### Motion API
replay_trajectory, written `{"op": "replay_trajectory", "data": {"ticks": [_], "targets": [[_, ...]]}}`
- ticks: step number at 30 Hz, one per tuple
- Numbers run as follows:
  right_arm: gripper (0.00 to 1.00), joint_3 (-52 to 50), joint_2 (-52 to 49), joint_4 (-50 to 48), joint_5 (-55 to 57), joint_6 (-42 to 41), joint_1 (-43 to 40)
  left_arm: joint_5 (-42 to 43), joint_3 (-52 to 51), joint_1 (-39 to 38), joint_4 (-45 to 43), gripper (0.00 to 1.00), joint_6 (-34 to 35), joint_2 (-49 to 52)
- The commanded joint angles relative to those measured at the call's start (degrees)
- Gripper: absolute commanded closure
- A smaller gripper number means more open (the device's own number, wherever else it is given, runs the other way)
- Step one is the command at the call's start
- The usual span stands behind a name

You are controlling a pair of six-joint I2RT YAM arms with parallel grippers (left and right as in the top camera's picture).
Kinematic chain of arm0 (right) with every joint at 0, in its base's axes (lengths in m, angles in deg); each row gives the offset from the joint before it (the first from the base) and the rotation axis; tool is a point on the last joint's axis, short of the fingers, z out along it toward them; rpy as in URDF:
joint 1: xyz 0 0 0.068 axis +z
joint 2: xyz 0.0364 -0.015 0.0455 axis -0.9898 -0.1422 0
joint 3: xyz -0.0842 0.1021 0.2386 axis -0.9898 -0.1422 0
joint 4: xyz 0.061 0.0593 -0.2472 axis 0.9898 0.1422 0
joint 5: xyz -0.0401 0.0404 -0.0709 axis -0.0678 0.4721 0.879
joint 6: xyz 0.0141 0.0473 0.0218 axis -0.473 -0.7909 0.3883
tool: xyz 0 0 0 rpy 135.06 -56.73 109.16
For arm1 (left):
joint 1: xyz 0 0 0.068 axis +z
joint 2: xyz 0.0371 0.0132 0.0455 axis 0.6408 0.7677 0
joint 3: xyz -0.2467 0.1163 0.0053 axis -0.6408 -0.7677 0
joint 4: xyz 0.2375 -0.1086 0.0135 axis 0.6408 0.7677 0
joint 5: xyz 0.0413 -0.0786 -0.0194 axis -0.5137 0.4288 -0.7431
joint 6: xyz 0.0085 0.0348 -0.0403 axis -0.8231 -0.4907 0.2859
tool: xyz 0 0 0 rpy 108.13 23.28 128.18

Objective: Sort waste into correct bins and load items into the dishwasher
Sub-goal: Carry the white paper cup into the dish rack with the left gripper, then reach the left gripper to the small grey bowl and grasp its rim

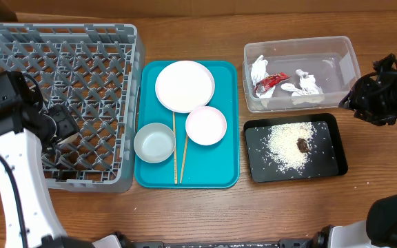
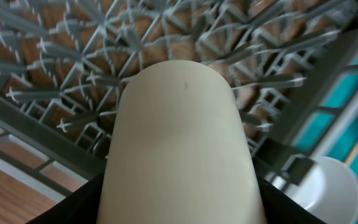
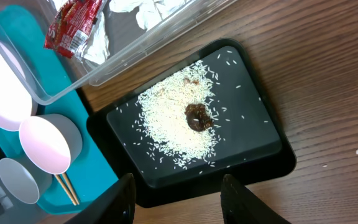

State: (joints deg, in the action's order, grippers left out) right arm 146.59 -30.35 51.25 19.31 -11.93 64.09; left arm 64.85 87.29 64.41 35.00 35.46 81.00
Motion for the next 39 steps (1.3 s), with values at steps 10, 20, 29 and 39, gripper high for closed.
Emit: {"op": "replay_trajectory", "data": {"ticks": [10, 20, 29, 39], "targets": [[0.54, 1.2, 0.5, -0.04, 0.5, -0.35, 0.04, -5.07, 1.01, 0.83, -0.5, 0.76, 0.9, 11.78], [0.28, 1.2, 0.5, 0.2, -2.8, -0.33, 0.04, -4.98, 1.11, 0.94, -0.52, 0.0, 0.87, 15.93], [0.0, 1.2, 0.5, -0.87, -8.59, -0.33, 0.04, 3.54, 5.79, 0.61, 0.63, 0.0, -2.69, 13.27], [0.0, 1.18, 0.5, -0.87, -8.52, -0.31, 0.04, 14.95, 6.82, -9.07, 0.09, 0.0, -6.19, 2.45]]}}
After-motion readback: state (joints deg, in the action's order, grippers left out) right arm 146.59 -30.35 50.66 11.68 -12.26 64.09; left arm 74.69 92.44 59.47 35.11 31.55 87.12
